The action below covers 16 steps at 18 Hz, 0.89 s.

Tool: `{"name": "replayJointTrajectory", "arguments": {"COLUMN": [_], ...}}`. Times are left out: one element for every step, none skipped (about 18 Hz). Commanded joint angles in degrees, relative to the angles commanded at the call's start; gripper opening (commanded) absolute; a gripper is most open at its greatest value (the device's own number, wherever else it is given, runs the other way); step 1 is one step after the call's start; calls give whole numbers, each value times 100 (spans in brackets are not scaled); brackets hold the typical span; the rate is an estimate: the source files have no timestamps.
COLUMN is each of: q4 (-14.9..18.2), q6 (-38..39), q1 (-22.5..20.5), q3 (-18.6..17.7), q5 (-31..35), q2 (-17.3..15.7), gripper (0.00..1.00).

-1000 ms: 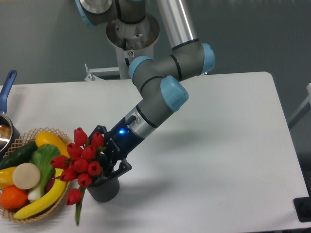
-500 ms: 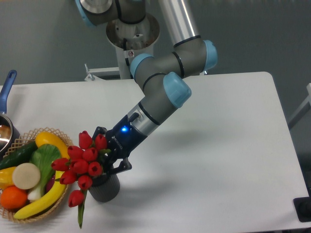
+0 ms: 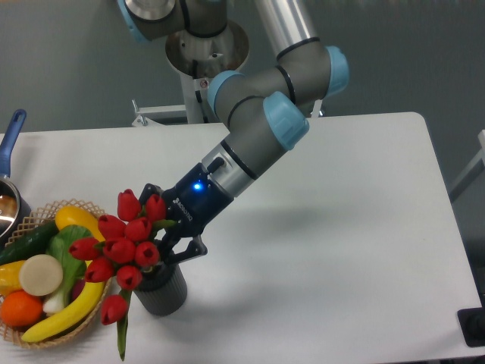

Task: Pick up the flowers from the vase
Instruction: 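Lift the gripped tulips up out of the grey vase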

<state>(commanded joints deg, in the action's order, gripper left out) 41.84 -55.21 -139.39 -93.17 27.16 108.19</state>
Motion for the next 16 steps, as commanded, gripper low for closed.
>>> {"name": "replayJointTrajectory", "arguments": {"q4": [0, 0, 0, 0, 0, 0, 0, 0, 0, 0, 0, 0, 0, 0, 0, 0], "q6": [158, 333, 483, 598, 695, 809, 923, 1037, 1125, 1187, 1214, 1249, 1267, 1276, 1267, 1276], "q1": [0, 0, 9, 9, 9, 9, 0, -9, -26, -79, -105, -114, -166, -245, -316, -421], "q3": [62, 158, 237, 325, 413, 492, 563, 624, 677, 695, 713, 730, 730, 739, 730, 739], "q5": [9, 0, 9, 9, 0, 9, 9, 9, 9, 9, 9, 9, 9, 0, 0, 9], "q2": [-9, -35, -44, -61, -79, -79, -79, -105, -140, -167, -202, -246, -290, -334, -369, -378], "gripper": [42, 42, 42, 42, 42, 42, 42, 42, 42, 42, 42, 42, 42, 42, 42, 42]}}
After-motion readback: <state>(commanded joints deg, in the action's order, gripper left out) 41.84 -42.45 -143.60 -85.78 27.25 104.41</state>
